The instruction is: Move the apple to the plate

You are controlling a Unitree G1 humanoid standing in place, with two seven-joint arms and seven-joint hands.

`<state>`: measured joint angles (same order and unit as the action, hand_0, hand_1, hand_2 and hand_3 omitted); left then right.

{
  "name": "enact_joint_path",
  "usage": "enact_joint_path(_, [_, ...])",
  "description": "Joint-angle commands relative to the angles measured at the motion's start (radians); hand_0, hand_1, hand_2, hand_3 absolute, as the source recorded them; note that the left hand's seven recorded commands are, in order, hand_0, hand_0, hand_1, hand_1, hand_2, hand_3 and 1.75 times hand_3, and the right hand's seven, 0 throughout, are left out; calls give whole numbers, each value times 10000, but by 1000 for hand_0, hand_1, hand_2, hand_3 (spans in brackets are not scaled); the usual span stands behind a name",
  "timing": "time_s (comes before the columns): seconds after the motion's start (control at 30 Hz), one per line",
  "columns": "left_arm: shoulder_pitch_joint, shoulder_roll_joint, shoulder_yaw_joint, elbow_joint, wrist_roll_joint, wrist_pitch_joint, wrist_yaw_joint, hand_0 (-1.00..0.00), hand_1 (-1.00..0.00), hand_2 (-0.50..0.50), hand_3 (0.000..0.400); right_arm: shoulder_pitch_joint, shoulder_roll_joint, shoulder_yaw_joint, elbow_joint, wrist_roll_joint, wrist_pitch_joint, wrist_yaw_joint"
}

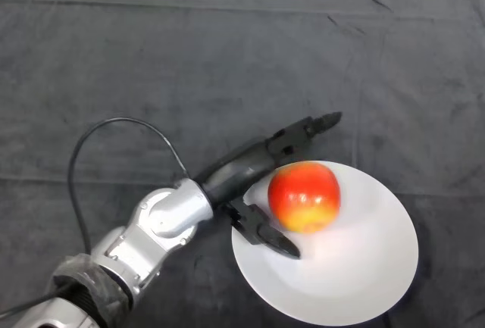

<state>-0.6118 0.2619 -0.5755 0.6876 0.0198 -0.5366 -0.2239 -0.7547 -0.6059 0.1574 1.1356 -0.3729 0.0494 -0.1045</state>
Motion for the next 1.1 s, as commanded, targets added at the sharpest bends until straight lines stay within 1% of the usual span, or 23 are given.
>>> enact_joint_path(0.03, [-276,585,275,-138,-208,96,-137,0,0,0,0,411,-11,-99,25,80,101,68])
enact_joint_path(0.23, [-344,794,1028,-232,-636,-101,-139,0,0,0,0,413,-10,-100,23,80,101,68])
enact_joint_path(0.33, [-344,796,1441,-132,-910,-256,-81,0,0,0,0,414,-10,-100,20,80,101,68])
enact_joint_path(0.63, [-365,708,2712,208,-1950,-436,-18,0,0,0,0,418,-11,-102,14,81,103,69])
enact_joint_path(0.77, [-490,989,3473,610,-2679,-535,-444,0,0,0,0,418,-11,-102,14,81,102,69])
enact_joint_path(0.87, [-618,1131,4029,1045,-3088,-619,-624,0,0,0,0,414,-11,-102,19,80,101,69])
enact_joint_path(1.1, [-887,1484,5159,2118,-3628,-869,-762,0,0,0,0,400,-11,-100,43,76,93,68])
